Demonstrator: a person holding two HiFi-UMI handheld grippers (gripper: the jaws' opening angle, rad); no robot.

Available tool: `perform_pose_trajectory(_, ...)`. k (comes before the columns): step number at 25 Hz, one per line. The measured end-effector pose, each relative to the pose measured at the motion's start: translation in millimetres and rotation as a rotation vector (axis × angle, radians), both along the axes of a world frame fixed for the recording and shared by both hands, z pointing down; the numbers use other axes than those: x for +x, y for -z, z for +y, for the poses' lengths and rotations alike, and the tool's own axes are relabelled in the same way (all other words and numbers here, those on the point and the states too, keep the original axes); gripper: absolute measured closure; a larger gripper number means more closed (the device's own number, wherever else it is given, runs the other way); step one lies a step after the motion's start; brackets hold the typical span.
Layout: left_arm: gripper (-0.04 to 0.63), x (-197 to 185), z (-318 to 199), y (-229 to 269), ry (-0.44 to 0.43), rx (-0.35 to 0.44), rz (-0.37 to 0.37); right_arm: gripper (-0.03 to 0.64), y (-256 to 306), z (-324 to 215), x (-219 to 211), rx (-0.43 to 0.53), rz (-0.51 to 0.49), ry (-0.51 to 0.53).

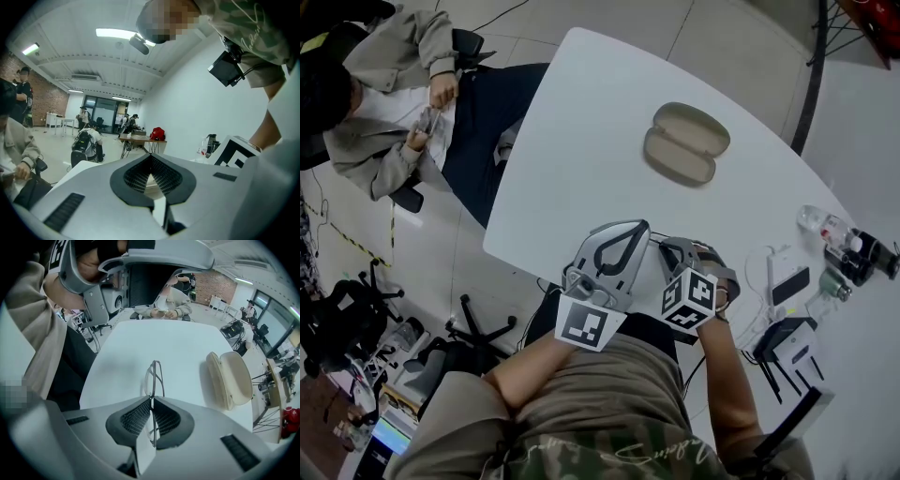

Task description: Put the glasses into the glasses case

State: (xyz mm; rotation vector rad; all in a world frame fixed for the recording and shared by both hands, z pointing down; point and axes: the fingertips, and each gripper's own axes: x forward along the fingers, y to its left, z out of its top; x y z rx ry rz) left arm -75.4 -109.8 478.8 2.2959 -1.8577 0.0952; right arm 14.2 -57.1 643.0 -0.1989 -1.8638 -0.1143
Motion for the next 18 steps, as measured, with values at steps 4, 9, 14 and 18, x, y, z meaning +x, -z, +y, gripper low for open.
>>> perform_pose_trajectory(4,0.589,0.8,4.0,-2.4,-0.002,-0.012,-0.006,0.583,1.5,-1.5,-0.9,0.006,-0.007,0.004)
perform_pose_trajectory(9,0.589,-0.4,4.3,-1.8,0.011,-0.002,-0.008,0.583,0.8,-0.3,-5.6,0.009,-0.015,0.016)
perform_pose_trajectory(14,0.589,-0.1,4.0,-2.3,0.026,0.03,-0.013,0.583,2.3,-2.1,-6.8,0.017,-0.017,0.021)
perform_pose_trajectory(18,0.589,1.9,5.9,-1.2,0.04,0.076,-0.013,0.583,4.6,-7.9,-6.1,0.03,-0.024,0.019)
